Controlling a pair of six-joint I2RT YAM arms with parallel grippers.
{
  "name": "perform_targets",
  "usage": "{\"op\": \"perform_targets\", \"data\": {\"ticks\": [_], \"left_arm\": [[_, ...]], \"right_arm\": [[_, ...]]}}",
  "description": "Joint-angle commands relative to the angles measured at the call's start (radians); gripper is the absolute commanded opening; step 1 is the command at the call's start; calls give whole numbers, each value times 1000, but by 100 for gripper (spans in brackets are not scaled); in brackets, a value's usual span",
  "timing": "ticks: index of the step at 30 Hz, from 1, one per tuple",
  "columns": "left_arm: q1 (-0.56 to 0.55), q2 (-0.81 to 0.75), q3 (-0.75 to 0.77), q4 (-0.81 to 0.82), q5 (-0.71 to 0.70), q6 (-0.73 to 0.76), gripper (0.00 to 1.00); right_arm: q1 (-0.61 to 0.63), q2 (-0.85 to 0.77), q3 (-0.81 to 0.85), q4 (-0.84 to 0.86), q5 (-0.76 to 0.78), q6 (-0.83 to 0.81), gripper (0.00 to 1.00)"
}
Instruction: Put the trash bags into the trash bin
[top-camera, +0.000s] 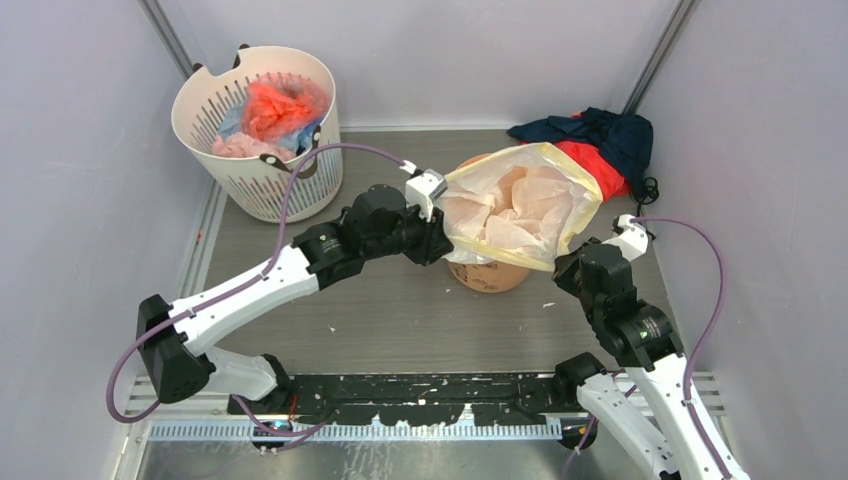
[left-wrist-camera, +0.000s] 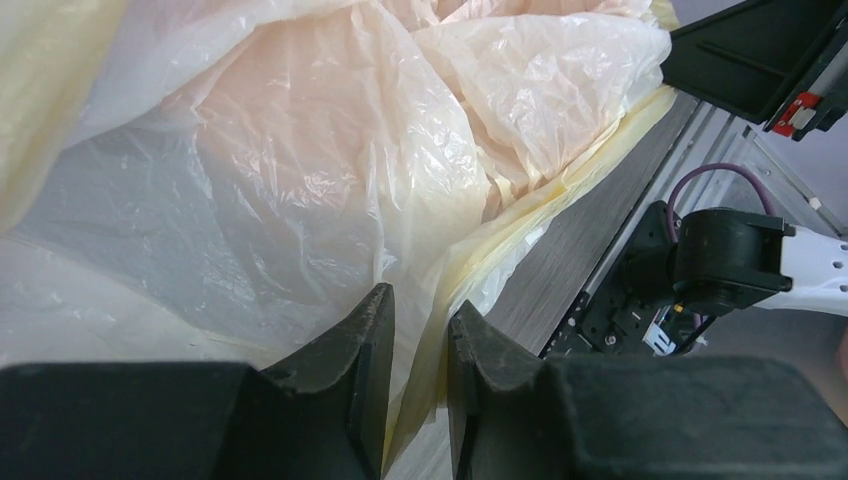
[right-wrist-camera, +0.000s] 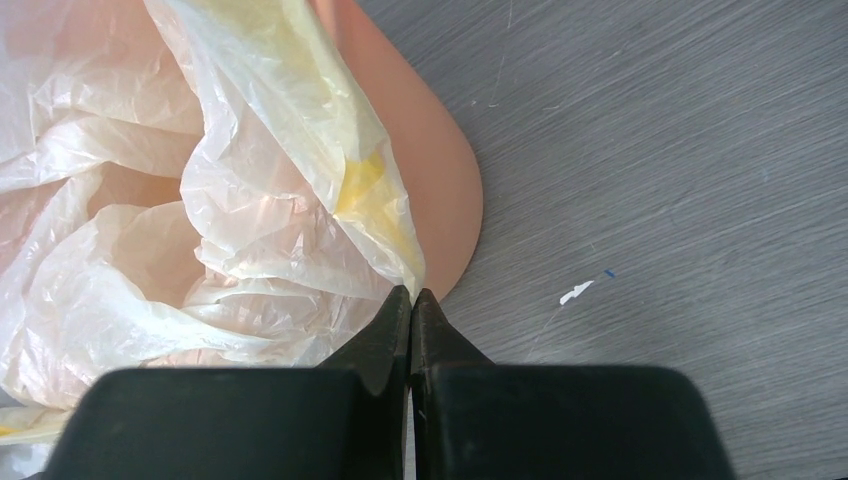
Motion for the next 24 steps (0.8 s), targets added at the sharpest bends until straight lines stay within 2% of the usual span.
{"op": "perform_targets", "data": {"ticks": [1, 8, 13, 16, 21, 24], "left_arm": [[6, 10, 96, -2, -24, 52, 26], [6, 37, 191, -61, -39, 81, 31], [10, 49, 225, -107, -111, 89, 37], [19, 66, 252, -139, -132, 80, 34], [22, 46, 257, -123, -87, 59, 20], [22, 33, 268, -140, -71, 50, 19]], "right_arm": [[-5, -4, 43, -3, 41, -6, 1], [-5, -12, 50, -7, 44, -3, 1], [-4, -8, 54, -4, 43, -2, 1], [-5, 1, 66, -1, 46, -3, 1], [-4, 12, 76, 4, 51, -6, 1], [-4, 15, 78, 6, 54, -7, 1]]}}
